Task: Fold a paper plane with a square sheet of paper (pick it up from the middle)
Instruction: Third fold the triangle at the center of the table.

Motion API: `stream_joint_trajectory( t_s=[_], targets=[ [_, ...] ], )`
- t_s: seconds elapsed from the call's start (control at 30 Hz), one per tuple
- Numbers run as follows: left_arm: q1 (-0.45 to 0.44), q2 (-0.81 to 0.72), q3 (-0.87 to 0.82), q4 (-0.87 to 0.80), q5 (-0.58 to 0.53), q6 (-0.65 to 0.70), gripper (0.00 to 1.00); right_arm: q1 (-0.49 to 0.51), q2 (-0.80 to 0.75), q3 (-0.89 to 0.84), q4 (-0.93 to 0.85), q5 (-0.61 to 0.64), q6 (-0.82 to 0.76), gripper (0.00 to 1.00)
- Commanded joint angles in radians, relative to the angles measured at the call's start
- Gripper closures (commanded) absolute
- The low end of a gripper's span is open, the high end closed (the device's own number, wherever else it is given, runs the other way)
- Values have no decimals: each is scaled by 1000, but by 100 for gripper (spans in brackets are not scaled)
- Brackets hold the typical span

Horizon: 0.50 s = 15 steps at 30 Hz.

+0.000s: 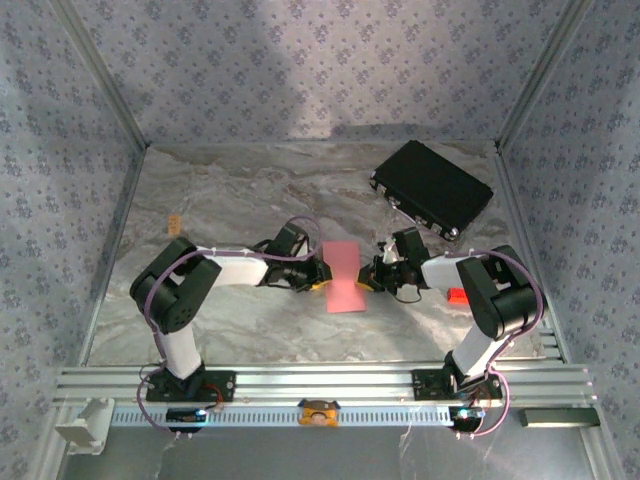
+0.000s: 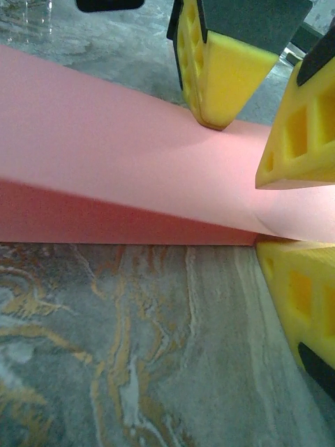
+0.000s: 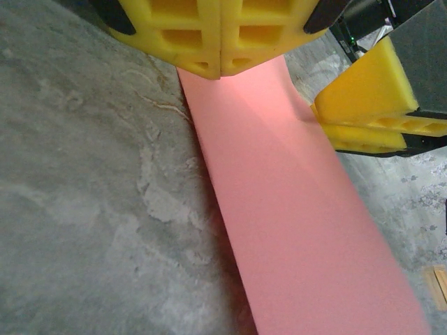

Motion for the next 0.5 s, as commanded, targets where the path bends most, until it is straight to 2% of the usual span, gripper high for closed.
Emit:
stream_joint_trajectory(
  t_s=[0.0, 0.47],
  targets=[
    [-6, -17, -9, -2, 9, 1, 75, -8, 9, -31, -84, 71, 15, 96],
    [-5, -21, -4, -24, -10, 11, 82, -8, 8, -26, -83, 67, 15, 96]
  ],
)
